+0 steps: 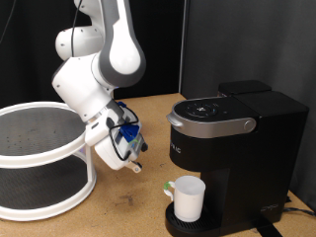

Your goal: Make a cup of coffee with the keurig machine

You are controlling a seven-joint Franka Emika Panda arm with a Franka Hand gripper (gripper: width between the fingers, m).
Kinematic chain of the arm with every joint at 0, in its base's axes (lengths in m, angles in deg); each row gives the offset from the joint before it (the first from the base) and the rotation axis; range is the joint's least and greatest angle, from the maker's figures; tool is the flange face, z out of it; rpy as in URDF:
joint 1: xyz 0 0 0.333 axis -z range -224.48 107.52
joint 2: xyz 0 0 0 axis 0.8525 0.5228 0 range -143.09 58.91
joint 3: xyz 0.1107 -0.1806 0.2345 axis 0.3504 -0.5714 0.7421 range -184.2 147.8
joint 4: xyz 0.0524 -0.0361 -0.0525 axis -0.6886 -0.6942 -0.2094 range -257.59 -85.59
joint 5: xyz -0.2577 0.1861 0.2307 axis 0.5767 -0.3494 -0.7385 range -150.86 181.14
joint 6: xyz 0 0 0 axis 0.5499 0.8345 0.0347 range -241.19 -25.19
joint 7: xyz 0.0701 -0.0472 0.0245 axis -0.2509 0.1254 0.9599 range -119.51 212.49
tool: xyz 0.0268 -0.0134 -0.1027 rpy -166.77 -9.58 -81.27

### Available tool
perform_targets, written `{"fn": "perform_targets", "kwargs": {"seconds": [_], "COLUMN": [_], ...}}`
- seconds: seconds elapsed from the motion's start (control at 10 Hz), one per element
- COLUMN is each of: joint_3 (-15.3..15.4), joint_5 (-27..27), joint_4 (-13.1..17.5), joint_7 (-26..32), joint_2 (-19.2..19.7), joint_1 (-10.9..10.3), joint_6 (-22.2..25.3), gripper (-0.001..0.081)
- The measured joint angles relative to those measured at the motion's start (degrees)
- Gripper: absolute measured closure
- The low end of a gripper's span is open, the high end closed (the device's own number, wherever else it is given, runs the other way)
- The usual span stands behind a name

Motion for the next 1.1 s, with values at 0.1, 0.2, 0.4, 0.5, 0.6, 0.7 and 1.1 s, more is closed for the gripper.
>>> {"fn": "perform_targets", "kwargs": {"seconds": [0.1,0.2,0.4,0.5,0.6,0.7,1.1], "joint_3": [-0.78,-1.44,-2.10,-2.30,-2.72,-2.62,-1.56], "joint_5": [0.01,0.00,0.79,2.49,3.86,3.86,-1.92], "joint_4": [-0.23,-0.29,-0.23,-0.09,-0.62,-0.62,1.38], "joint_7": [0.00,-0.46,-3.80,-6.75,-8.89,-8.77,-9.44], "joint_2": [-2.32,-4.61,-8.91,-10.98,-12.95,-12.73,-15.21], "joint_1": [0.80,1.45,2.70,3.45,4.07,4.06,3.27], "joint_6": [1.69,2.66,4.04,5.06,6.25,5.99,7.16], "gripper": [0.0001,0.0001,0.0001,0.0001,0.0001,0.0001,0.0001]}}
